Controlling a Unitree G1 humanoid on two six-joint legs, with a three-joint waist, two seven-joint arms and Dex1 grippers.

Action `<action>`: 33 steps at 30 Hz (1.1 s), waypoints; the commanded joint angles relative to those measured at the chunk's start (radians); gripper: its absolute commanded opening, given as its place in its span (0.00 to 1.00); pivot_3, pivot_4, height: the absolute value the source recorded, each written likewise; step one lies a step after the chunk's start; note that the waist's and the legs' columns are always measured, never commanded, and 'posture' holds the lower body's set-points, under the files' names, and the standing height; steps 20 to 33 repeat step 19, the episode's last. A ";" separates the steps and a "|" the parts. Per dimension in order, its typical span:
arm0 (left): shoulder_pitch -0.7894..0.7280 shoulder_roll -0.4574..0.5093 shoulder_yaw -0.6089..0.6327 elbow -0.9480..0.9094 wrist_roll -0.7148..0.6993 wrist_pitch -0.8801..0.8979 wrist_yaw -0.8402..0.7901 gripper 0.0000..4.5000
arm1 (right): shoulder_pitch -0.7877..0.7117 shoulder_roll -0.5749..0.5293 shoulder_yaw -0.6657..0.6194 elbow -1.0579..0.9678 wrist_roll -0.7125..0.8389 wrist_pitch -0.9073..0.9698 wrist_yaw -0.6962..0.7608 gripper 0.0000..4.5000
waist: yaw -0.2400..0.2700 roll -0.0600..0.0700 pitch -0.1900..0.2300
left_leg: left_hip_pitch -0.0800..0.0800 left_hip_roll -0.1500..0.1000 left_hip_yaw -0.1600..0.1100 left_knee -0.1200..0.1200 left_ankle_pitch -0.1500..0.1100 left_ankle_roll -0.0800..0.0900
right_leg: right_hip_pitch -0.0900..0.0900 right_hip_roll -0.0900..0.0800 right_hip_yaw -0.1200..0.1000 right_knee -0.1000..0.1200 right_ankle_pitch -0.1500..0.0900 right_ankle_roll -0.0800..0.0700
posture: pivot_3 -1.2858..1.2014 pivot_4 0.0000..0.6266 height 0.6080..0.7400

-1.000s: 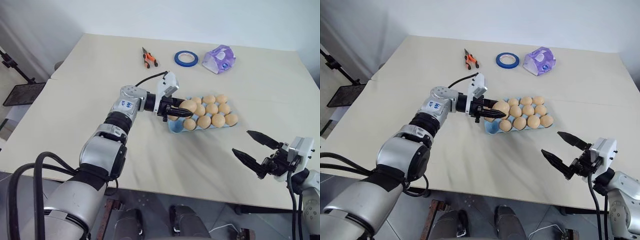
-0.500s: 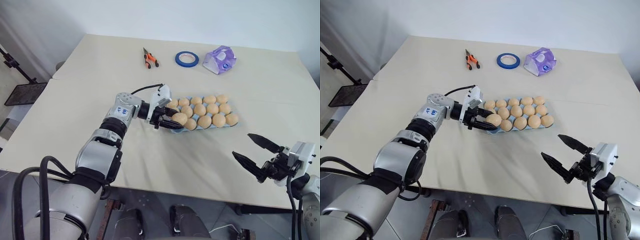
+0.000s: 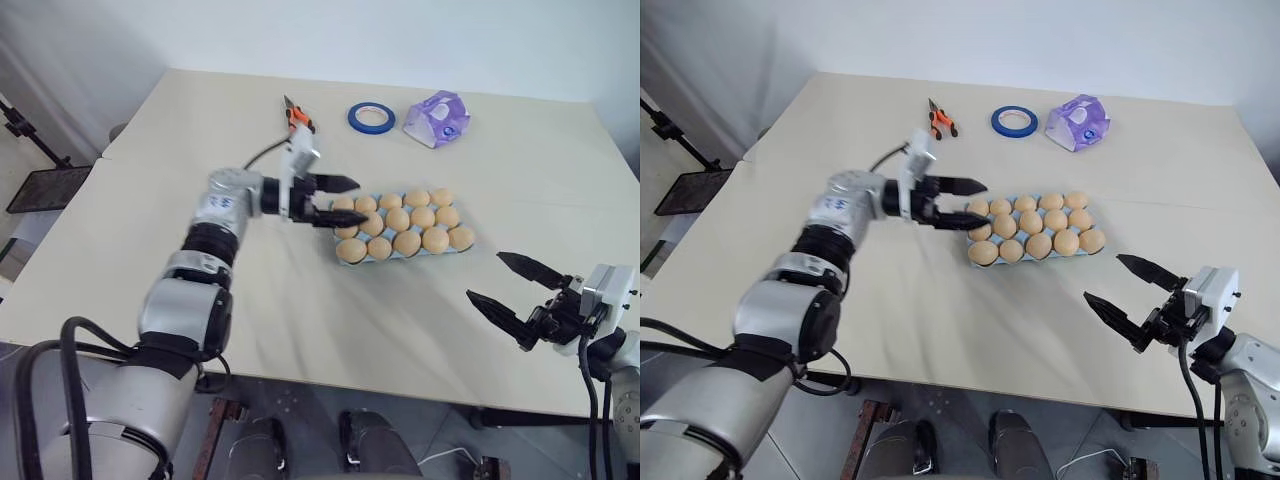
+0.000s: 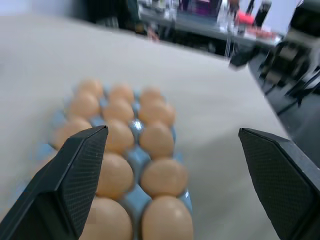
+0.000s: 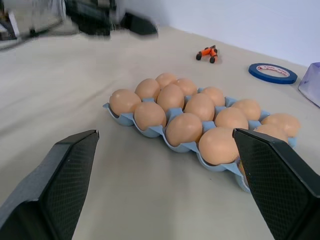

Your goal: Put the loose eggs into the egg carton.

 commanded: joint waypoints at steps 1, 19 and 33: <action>0.071 0.070 0.013 -0.138 -0.037 0.031 -0.039 0.99 | -0.037 -0.047 -0.032 0.030 0.021 0.004 0.039 1.00 | -0.004 0.001 0.000 | 0.000 0.000 0.000 0.000 0.000 0.000 | 0.000 0.000 0.000 0.000 0.000 0.000 | 0.52 0.24 1.00; 0.640 0.347 0.086 -0.634 -0.203 0.137 -0.067 0.99 | -0.295 -0.079 0.145 0.266 -0.059 -0.014 0.209 1.00 | -0.003 0.001 0.000 | 0.001 0.007 -0.002 0.011 0.001 0.003 | 0.002 -0.004 0.000 0.010 0.001 -0.001 | 0.52 0.24 1.00; 0.640 0.347 0.086 -0.634 -0.203 0.137 -0.067 0.99 | -0.295 -0.079 0.145 0.266 -0.059 -0.014 0.209 1.00 | -0.003 0.001 0.000 | 0.001 0.007 -0.002 0.011 0.001 0.003 | 0.002 -0.004 0.000 0.010 0.001 -0.001 | 0.52 0.24 1.00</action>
